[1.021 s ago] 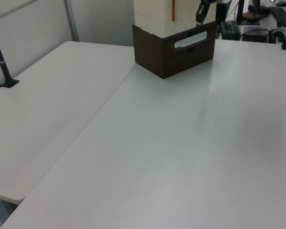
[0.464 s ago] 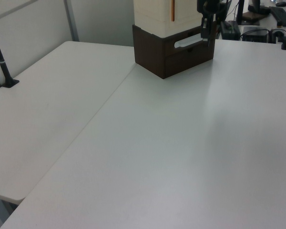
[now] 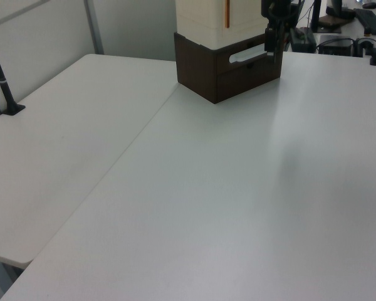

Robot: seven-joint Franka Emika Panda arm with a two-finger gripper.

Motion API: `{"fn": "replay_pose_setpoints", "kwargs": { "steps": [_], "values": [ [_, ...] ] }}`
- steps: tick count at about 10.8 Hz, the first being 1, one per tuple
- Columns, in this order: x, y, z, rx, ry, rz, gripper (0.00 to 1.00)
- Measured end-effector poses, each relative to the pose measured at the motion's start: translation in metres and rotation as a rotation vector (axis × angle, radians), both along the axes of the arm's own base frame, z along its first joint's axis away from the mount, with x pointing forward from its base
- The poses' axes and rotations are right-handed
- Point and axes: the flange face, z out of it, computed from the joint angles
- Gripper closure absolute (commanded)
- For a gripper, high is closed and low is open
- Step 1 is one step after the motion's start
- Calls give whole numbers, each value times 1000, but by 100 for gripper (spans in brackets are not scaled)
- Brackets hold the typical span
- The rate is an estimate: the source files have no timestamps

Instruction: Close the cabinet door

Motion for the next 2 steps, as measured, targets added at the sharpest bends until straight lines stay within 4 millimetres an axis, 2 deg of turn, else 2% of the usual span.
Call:
{"fn": "replay_pose_setpoints", "kwargs": {
  "steps": [2],
  "values": [
    [0,-1,0,0,-1,-3,0]
  ]
}}
